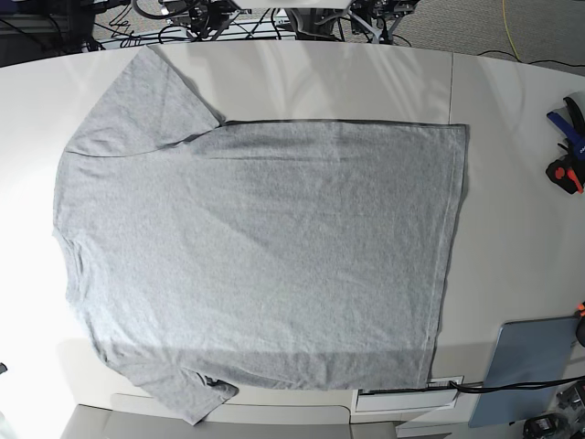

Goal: Fold the T-shirt properly

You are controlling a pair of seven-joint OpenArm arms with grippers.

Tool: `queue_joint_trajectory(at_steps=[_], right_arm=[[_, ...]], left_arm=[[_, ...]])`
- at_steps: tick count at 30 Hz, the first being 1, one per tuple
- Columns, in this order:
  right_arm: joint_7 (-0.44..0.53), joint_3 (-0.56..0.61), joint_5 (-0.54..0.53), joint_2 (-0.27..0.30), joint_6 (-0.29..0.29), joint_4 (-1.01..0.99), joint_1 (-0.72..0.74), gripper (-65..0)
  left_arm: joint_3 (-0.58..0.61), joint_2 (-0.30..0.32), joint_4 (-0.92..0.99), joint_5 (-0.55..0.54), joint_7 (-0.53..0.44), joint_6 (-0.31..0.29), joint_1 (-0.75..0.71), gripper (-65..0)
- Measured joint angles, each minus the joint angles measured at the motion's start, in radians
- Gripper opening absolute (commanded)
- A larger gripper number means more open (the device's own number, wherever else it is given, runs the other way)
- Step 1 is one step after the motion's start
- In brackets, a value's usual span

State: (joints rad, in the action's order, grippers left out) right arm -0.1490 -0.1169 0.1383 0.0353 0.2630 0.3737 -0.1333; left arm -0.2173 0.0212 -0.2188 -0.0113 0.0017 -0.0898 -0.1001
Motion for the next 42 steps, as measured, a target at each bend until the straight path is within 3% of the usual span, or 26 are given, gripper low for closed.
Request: queue_joint_trajectory(at_steps=[35,42], right_arm=[[0.0,0.0,0.0,0.001,0.0,0.0,-0.003,-56.0],[0.02,0.0,0.007,0.06,0.003,0.011,-0.067,-56.0]], left_arm=[[0.0,-0.002,-0.023,0.0,-0.027,0.0,-0.025,-43.1],[0.0,0.005,-0.174,0.001,-0.019,-0.005,-0.151,-43.1]])
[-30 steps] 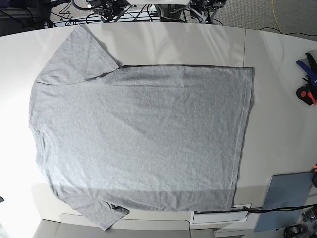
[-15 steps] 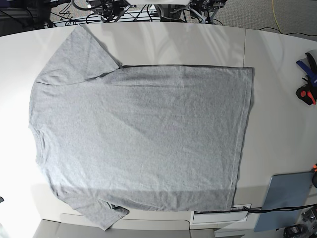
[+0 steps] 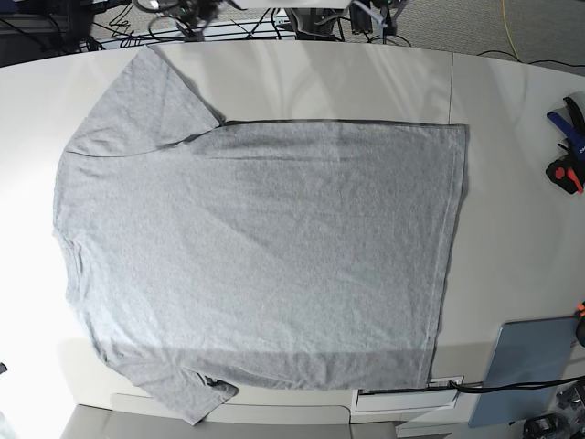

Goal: Fold the T-shirt properly

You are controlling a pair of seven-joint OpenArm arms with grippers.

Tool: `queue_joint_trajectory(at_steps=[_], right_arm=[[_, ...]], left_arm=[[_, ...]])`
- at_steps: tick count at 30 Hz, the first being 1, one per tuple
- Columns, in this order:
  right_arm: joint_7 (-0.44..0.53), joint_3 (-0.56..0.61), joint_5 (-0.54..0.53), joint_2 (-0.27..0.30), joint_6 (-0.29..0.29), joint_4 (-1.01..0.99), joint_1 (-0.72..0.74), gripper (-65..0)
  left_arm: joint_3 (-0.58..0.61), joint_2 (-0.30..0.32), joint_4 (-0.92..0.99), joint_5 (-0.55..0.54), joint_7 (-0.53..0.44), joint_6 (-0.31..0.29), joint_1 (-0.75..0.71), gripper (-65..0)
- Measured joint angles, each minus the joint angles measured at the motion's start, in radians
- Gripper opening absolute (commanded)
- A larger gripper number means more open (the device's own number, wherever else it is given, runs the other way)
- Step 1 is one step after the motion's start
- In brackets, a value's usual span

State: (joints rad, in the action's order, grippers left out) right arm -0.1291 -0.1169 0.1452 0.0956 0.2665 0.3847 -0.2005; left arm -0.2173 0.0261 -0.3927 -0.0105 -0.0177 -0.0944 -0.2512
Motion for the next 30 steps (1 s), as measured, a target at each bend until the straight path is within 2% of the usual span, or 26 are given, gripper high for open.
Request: queue_joint_trajectory(at_steps=[5,9,13,18,23,27,30], right_arm=[[-0.011,0.0,0.0,0.035,0.016,0.191,-0.148,-56.0],[-0.069,0.002,-0.104,0.069,0.07,0.412,-0.278,-56.0],[-0.146,0.002,-0.196,0.124,0.074,0.64,-0.399,-56.0],[-0.184,0.005,-0.29,0.217,0.078,0.883,-0.558,-56.0],[-0.264,0.004,-0.381,0.324,0.079,1.112,-0.692,-56.0],[-0.32,0.006,-0.409,0.427,0.084,1.278,-0.797,-56.0],[-0.339,0.004,-0.396,0.5,0.079,1.397,-0.863,-56.0]], left_arm=[[0.0,0.01,-0.208,0.0,0.032,-0.008,-0.134,-43.1],[0.0,0.01,-0.395,-0.028,0.13,-0.01,-0.228,-43.1],[0.006,0.038,-0.593,-0.094,0.208,-0.026,-0.31,-43.1],[0.002,0.118,-0.822,-0.162,0.251,-0.013,-0.467,-43.1],[0.007,0.197,-1.046,-0.203,0.301,-0.022,-0.603,-43.1],[0.005,0.291,-1.206,-0.193,0.311,-0.024,-0.703,-43.1],[0.005,0.358,-1.321,-0.096,0.314,-0.019,-0.748,-43.1]])
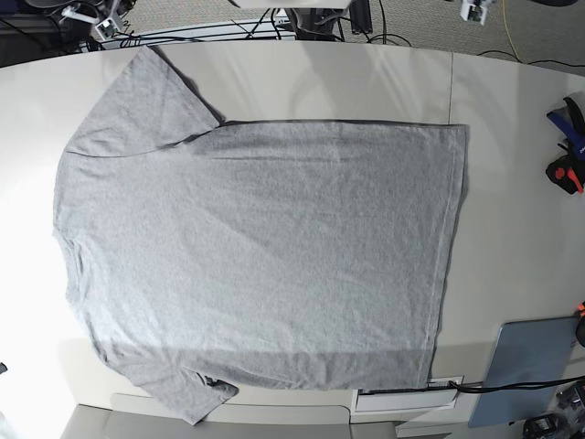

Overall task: Fold the T-shirt properly
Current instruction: 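Move both grippers down to the two shoulder corners of the grey shirt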

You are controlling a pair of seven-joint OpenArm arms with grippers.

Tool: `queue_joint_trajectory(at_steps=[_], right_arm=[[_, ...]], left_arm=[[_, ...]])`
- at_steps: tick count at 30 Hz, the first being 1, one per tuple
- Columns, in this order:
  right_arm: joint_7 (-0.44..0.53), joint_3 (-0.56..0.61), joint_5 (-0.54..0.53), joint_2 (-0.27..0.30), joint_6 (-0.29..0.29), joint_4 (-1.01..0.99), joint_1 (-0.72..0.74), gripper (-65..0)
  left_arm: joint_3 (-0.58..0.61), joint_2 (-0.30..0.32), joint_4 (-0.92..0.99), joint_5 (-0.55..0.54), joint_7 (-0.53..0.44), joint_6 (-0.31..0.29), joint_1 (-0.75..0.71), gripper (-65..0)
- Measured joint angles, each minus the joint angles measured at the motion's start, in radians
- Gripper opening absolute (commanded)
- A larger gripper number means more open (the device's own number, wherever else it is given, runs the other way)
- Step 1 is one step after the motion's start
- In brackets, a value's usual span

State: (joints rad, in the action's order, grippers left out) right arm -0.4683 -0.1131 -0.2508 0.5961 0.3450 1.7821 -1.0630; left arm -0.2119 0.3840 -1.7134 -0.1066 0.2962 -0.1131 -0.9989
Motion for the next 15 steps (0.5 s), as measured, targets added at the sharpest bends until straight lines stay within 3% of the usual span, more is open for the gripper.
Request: queue_joint_trajectory(at_steps=[7,9,13,15], right_arm=[[-0.095,-0.001,0.187,0.058,0.005,0.258,-0.045,-56.0],[-0.11,-0.011,0.204,0.06,0.008,0.319,-0.045,-56.0],[-0.11,-0.067,0.222,0.061,0.009,0.403,-0.044,-56.0],[-0.108,-0.097,0.228,0.06,0.011,0.431,-0.042,-56.0]], left_arm=[[0.002,0.128,-0.214,0.277,0.006,-0.011,-0.042,-43.1],[0.002,0.171,-0.256,0.323,0.016,-0.019,-0.04,-43.1],[0.002,0.281,-0.319,0.378,0.003,-0.106,-0.037,-43.1],[0.002,0.326,-0.336,0.401,0.003,-0.104,-0.034,-43.1]])
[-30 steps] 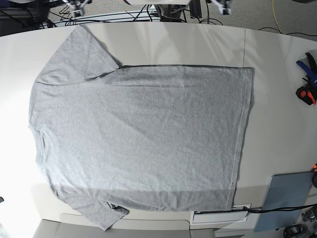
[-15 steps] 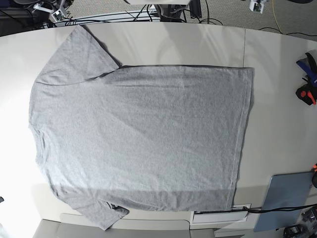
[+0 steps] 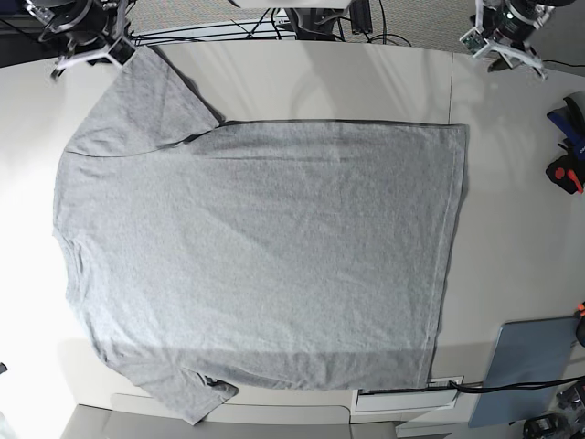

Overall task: Fold the T-shirt properly
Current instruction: 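Move both grippers down to the two shoulder corners of the grey shirt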

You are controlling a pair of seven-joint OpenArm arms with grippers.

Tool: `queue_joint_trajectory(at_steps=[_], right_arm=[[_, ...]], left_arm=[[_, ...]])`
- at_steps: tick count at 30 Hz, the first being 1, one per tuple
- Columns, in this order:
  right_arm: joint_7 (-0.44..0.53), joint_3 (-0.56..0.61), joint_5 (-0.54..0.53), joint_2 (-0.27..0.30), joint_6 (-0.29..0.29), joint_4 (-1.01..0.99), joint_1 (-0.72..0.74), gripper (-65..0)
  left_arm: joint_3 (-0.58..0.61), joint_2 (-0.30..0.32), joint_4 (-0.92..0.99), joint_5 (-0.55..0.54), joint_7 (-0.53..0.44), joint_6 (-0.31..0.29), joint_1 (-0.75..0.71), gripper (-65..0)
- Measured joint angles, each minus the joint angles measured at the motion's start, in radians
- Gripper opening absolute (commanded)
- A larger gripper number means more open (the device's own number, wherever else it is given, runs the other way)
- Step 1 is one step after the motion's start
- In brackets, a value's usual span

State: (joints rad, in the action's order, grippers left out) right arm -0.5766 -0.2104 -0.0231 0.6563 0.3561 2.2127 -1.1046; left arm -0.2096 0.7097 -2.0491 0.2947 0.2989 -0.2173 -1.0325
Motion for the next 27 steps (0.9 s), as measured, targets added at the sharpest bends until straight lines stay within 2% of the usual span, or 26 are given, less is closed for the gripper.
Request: queue_joint_trajectory(at_steps=[4,7,11,12,15,17,21,25,27], right_arm=[[-0.003,-0.056,0.04,-0.015,0.0,0.027,0.001,-56.0],[-0.003,-0.08,0.074,-0.05,0.0,0.027,0.005,-56.0],[-0.003,-0.087,0.096,-0.069,0.003,0.027,0.034,-56.0],[-0.005,-0.087,0.101,-0.07,0.003,0.027,0.047,-56.0],[-0.009,-0.088,0.101,-0.07,0.002,0.027,0.091,-56.0],[-0.011,-0.088,0.101,-0.071,0.002,0.027,0.123,-56.0],[-0.043,-0.088,0.101,-0.072,0.003,0.027,0.175,-56.0],[-0.06,-0.088,0.101,-0.072,0.002,0.027,0.204,-56.0],[-0.073,-0.088,0.101,-0.073,0.002,0.027,0.204,-56.0]], left_arm=[[0.0,0.07,-0.007,0.011,-0.001,-0.003,0.054,-43.1],[0.0,0.103,-0.007,0.006,-0.012,-0.018,0.117,-43.1],[0.0,0.129,-0.007,-0.076,-0.014,-0.162,0.195,-43.0],[0.0,0.128,-0.006,-0.082,-0.014,-0.178,0.202,-43.0],[0.001,0.127,0.005,-0.109,-0.023,-0.184,0.224,-40.0],[0.001,0.127,0.014,-0.114,-0.064,-0.179,0.247,-37.4],[0.008,0.125,0.034,-0.177,-0.082,-0.18,0.27,-37.3],[0.08,0.122,0.038,-0.176,-0.077,-0.183,0.332,-37.3],[0.15,0.122,0.038,-0.126,-0.065,-0.174,0.372,-37.3]])
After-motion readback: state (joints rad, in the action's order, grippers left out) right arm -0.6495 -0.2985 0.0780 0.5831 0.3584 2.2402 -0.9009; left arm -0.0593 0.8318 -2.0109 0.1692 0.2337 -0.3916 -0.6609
